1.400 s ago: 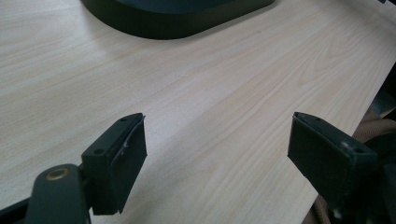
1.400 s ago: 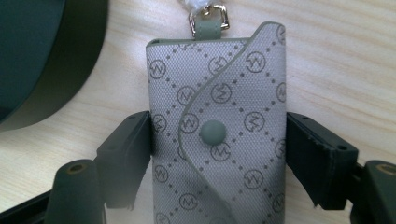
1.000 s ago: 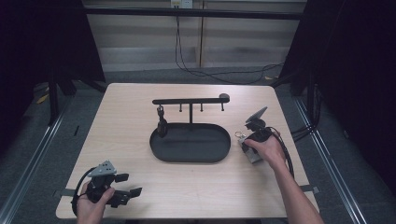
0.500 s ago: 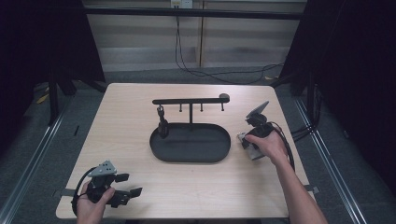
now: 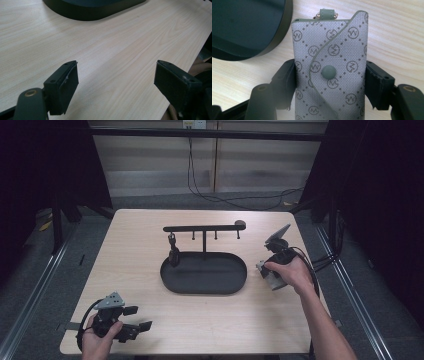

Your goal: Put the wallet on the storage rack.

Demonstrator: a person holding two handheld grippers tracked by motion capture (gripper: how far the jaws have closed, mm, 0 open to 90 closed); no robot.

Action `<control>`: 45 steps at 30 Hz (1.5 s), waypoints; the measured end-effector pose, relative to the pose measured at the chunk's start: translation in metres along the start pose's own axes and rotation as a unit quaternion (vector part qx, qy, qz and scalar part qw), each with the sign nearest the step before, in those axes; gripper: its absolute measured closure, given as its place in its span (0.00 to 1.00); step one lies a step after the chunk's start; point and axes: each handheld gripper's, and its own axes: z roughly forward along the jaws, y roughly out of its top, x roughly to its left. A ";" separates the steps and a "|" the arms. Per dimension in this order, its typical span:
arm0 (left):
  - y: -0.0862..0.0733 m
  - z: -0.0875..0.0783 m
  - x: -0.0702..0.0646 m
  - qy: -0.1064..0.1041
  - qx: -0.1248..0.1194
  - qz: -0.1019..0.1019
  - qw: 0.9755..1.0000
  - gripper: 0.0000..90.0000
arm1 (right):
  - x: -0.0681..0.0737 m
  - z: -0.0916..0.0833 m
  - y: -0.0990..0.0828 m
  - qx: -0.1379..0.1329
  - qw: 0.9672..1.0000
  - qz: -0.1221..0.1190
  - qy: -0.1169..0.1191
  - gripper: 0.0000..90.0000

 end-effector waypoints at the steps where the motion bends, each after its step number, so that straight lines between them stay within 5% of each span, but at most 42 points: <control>1: 0.000 0.000 0.000 -0.001 0.001 0.000 1.000 0.22 | 0.000 -0.001 0.000 0.001 1.000 -0.003 0.002 0.37; 16: 0.000 0.001 0.001 0.004 0.005 -0.006 1.000 0.22 | 0.012 -0.028 0.007 0.003 1.000 -0.018 0.006 0.37; 21: 0.000 0.001 0.000 0.007 0.003 -0.010 1.000 0.22 | 0.019 -0.037 0.011 -0.010 0.999 -0.017 0.027 0.37; 37: 0.000 0.000 0.001 0.007 0.004 -0.013 1.000 0.22 | 0.043 -0.036 0.027 -0.076 0.994 -0.016 0.079 0.37; 45: 0.001 0.001 0.001 0.004 0.004 -0.013 1.000 0.22 | 0.057 -0.025 0.036 -0.081 0.991 -0.018 0.110 0.37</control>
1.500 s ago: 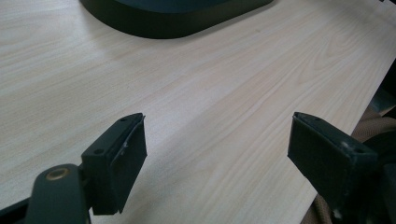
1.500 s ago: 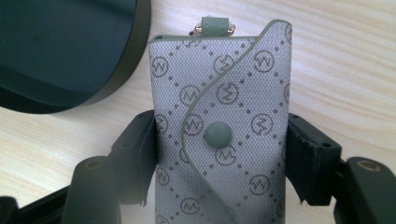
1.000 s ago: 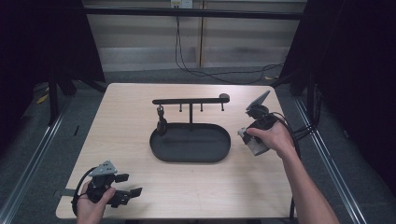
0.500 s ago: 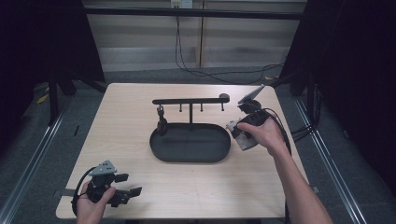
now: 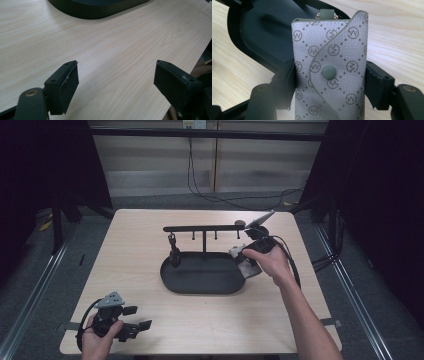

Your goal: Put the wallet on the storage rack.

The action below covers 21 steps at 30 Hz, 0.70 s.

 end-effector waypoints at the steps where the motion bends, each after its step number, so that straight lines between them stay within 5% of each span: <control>1: 0.000 0.000 0.000 -0.001 0.001 0.001 1.000 0.22 | 0.001 0.002 0.001 -0.001 1.000 0.003 0.005 0.37; 8: 0.000 -0.001 0.000 -0.004 -0.003 0.000 1.000 0.22 | 0.002 0.010 0.001 -0.025 0.999 0.020 0.034 0.37; 21: 0.000 0.000 0.000 -0.003 0.001 0.002 1.000 0.22 | -0.009 0.029 -0.007 -0.058 0.995 0.061 0.052 0.37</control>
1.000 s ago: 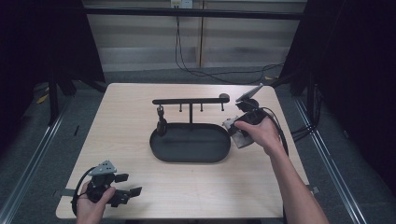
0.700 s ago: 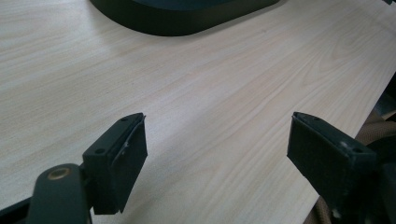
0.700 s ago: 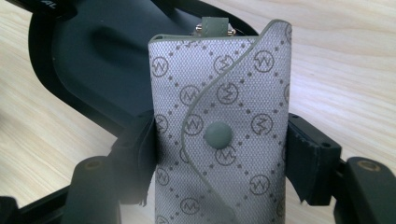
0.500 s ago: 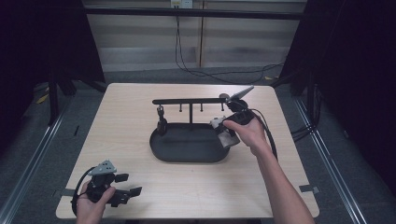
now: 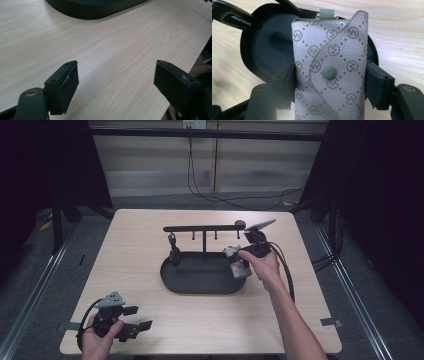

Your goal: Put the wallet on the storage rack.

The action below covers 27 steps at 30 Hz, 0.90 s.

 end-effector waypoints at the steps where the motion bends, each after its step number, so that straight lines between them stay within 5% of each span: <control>1: 0.000 0.000 0.000 0.000 0.000 -0.002 1.000 0.22 | 0.000 0.002 0.000 -0.002 1.000 0.004 -0.001 0.37; 27: 0.000 0.000 0.000 -0.004 0.003 0.002 1.000 0.22 | -0.008 0.037 -0.009 -0.006 1.000 0.024 0.004 0.37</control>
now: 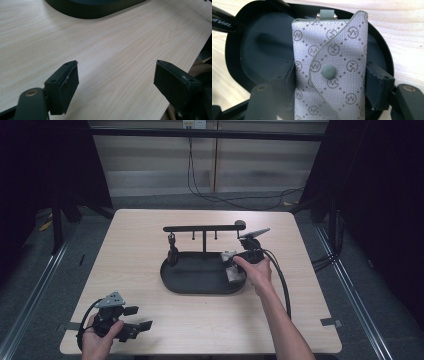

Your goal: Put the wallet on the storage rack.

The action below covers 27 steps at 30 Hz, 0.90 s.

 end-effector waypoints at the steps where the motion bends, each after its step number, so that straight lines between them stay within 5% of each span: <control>1: 0.000 0.000 0.000 -0.001 0.000 -0.001 1.000 0.22 | -0.001 0.002 0.000 -0.002 1.000 -0.001 0.001 0.37; 27: 0.000 0.002 -0.001 0.005 0.005 0.003 1.000 0.22 | -0.002 0.025 -0.004 0.013 1.000 -0.007 -0.007 0.36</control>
